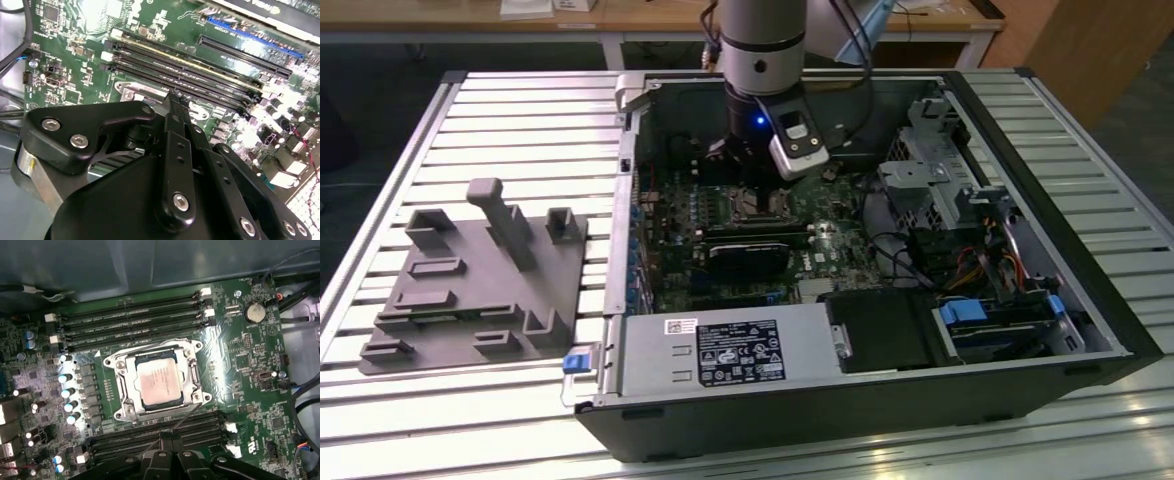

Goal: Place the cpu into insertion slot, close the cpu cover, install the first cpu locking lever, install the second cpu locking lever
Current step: 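Install the second cpu locking lever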

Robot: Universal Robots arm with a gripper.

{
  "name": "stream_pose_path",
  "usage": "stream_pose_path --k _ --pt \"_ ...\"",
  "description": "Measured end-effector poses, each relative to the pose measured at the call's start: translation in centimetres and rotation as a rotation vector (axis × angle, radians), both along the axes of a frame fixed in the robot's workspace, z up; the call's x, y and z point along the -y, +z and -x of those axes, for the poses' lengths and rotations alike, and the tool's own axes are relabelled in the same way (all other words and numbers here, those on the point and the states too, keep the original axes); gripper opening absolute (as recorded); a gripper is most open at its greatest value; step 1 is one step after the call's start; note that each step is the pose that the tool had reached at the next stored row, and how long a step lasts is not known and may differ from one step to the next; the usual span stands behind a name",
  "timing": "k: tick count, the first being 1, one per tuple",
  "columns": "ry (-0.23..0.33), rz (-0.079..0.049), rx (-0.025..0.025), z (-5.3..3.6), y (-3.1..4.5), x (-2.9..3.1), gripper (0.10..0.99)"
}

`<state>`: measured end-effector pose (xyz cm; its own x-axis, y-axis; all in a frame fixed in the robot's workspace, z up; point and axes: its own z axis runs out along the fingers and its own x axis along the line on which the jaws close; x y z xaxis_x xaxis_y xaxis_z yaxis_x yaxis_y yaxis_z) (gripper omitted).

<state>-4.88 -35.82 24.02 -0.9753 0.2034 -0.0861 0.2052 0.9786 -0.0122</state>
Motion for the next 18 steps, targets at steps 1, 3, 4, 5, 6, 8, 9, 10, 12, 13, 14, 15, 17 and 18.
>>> stream_pose_path --k 1,3,4,5,6,8,9,10,12,13,14,15,17,18 --pt "0.0 -0.003 -0.0001 0.1 -0.02 0.11 0.106" --pt "0.0 -0.011 0.0 0.29 -0.08 0.35 0.106" --pt "0.0 -0.016 0.0 0.4 -0.12 0.48 0.106" --pt "0.0 -0.021 0.0 0.49 -0.16 0.62 0.106" --pt "0.0 -0.026 -0.0001 0.58 -0.21 0.76 0.106" --pt "0.0 -0.038 -0.0001 0.71 -0.3 1.03 0.106" --pt "0.0 -0.044 0.0 0.78 -0.36 1.17 0.106" --pt "0.0 -0.051 0.0 0.86 -0.42 1.31 0.106" --pt "0.0 -0.063 -0.0001 1.01 -0.53 1.62 0.106" --pt "0.0 -0.069 -0.0001 1.08 -0.6 1.77 0.106" --pt "0.0 -0.075 0.0 1.15 -0.66 1.92 0.106" --pt "0.0 -0.082 0.0 1.22 -0.72 2.06 0.106" --pt "0.0 -0.095 0.0 1.36 -0.83 2.34 0.106" --pt "0.0 -0.103 -0.0001 1.44 -0.87 2.46 0.106"
